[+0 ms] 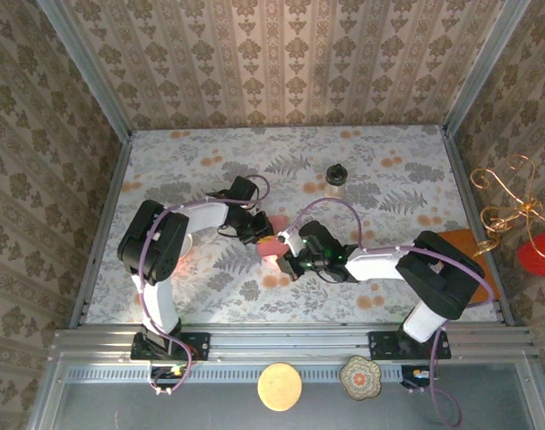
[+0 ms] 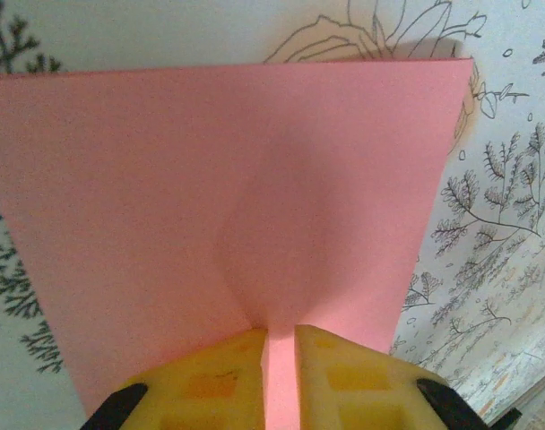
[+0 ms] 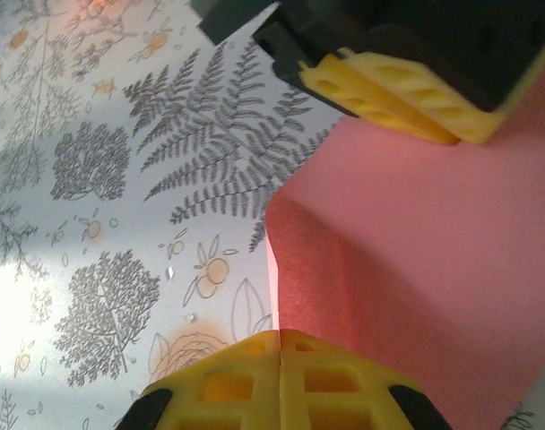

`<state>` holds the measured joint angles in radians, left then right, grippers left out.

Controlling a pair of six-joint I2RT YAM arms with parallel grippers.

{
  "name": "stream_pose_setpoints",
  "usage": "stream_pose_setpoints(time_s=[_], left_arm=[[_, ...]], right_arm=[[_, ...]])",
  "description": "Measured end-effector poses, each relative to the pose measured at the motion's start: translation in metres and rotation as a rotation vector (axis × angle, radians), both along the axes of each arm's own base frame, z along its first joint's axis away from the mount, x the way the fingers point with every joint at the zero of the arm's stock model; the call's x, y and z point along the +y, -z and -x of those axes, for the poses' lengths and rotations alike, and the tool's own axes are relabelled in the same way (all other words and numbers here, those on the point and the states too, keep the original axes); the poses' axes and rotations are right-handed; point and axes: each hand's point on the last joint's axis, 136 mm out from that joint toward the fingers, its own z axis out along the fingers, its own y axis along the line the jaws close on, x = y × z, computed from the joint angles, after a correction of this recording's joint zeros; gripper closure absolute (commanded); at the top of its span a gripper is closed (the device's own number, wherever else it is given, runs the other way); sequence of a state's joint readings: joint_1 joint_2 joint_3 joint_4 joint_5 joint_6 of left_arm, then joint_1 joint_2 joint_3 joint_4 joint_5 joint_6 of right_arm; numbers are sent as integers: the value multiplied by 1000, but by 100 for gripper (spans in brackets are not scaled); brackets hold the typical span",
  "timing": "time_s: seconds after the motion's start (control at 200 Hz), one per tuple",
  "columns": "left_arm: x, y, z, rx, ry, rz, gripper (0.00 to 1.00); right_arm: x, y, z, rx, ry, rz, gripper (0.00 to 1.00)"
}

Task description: Fold a paper plane with a square sheet of paper (pick it up from the middle)

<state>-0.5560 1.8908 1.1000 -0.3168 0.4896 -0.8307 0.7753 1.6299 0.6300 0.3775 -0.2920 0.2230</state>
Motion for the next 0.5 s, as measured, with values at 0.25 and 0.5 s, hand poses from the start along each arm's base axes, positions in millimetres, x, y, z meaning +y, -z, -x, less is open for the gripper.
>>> stream_pose_setpoints(time_s=[0.25,0.5], left_arm=[[0,2,1,-4,36,-5,87],[-1,3,1,-8,57,-7,88]], right_arm=[[-15,4,-17,30,117,14,100],[-24,13,-27,39,193,61,100]])
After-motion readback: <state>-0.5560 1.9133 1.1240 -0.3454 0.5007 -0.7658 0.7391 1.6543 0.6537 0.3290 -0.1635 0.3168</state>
